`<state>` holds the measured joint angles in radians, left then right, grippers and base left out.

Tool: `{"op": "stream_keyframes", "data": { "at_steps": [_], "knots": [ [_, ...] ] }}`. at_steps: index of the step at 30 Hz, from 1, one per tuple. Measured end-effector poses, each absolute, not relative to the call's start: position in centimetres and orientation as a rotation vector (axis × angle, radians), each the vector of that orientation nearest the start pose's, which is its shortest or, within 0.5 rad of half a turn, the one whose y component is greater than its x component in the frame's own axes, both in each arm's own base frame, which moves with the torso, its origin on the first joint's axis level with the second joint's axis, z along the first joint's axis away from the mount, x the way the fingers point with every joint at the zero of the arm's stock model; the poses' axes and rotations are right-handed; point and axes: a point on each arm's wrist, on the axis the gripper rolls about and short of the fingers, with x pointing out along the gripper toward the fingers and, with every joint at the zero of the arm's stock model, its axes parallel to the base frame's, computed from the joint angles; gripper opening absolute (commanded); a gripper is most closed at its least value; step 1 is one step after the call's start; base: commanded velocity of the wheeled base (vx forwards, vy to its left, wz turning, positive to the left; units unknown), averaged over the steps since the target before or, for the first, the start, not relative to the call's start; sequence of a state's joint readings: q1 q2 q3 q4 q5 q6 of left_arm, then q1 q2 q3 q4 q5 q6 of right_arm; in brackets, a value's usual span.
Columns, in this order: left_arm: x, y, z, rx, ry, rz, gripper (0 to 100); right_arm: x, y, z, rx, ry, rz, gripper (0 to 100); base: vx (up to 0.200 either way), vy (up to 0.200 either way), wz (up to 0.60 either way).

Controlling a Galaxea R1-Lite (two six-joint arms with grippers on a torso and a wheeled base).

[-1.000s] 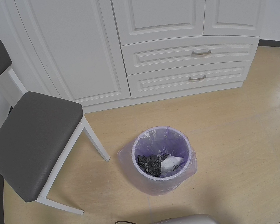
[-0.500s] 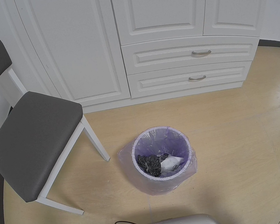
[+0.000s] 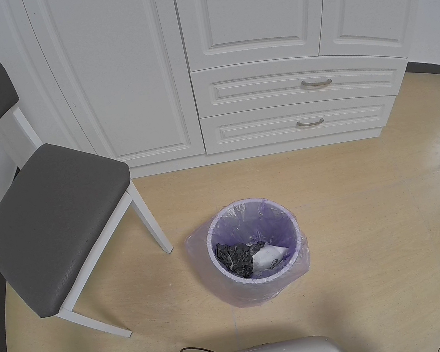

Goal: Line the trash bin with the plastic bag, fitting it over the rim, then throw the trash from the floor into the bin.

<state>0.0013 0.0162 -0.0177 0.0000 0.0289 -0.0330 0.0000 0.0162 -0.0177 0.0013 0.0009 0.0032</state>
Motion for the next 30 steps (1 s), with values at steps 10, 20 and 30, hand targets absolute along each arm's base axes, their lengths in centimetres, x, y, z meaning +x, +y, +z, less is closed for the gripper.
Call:
{"op": "stream_keyframes", "data": {
  "at_steps": [10,20,30],
  "knots": [
    [-2.29,0.04,8.07,0.006,-0.001,0.019,100,-2.29,0.01,8.01,-0.007,0.005,0.003,100,0.0,0.0,0.0],
    [-2.29,0.03,8.07,0.011,-0.001,0.014,100,-2.29,0.0,8.02,-0.002,0.004,0.004,100,0.0,0.0,0.0],
    [-2.29,0.03,8.06,0.004,0.0,0.015,100,-2.29,0.0,8.06,0.021,0.0,0.002,100,0.0,0.0,0.0]
  ]
}}
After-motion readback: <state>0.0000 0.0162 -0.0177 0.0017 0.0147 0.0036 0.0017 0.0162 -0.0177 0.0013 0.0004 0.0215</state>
